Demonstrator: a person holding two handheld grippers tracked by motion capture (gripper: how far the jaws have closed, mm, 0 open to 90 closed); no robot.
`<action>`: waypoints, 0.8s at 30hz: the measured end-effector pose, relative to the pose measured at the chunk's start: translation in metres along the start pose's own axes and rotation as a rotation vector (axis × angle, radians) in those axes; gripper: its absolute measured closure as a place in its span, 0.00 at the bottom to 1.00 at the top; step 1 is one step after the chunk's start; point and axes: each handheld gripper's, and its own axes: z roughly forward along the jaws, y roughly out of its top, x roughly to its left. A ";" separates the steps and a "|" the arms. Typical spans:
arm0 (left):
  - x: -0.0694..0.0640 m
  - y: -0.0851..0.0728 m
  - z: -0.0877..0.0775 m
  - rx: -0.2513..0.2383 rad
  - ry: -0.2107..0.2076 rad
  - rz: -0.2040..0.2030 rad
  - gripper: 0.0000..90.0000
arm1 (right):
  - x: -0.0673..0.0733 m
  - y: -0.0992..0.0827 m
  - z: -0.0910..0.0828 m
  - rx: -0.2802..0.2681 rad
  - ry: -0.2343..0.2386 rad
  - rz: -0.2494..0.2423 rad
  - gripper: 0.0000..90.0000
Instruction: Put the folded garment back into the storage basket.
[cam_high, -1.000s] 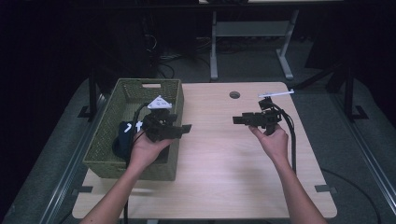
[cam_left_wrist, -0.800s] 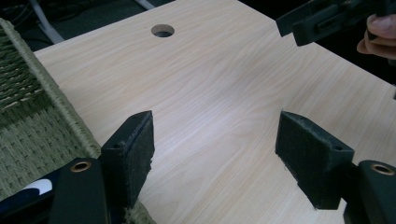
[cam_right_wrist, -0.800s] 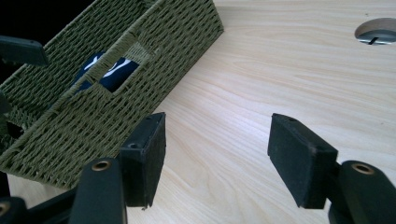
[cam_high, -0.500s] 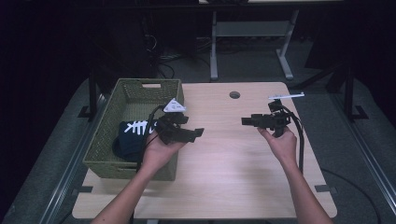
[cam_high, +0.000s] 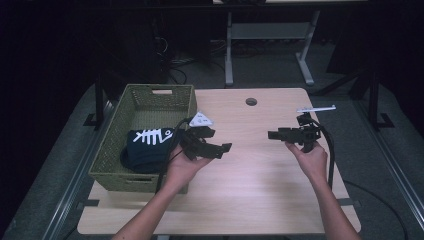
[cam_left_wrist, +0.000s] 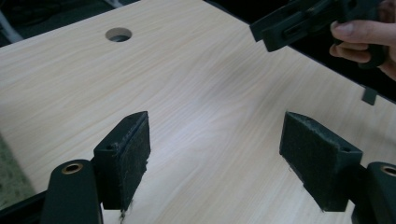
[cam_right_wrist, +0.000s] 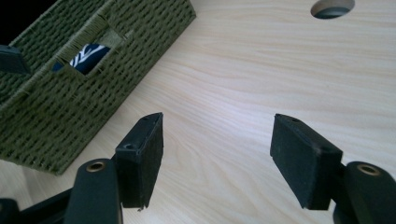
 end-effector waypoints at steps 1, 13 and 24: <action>-0.002 -0.001 0.001 -0.001 -0.002 -0.002 0.27 | -0.001 -0.002 -0.001 0.000 -0.005 -0.001 0.38; -0.017 -0.011 0.012 -0.040 -0.055 0.000 0.27 | -0.013 -0.021 -0.009 -0.009 -0.014 0.019 0.37; -0.030 -0.029 0.026 -0.046 -0.107 -0.005 0.27 | -0.017 -0.038 -0.014 0.006 -0.030 0.016 0.37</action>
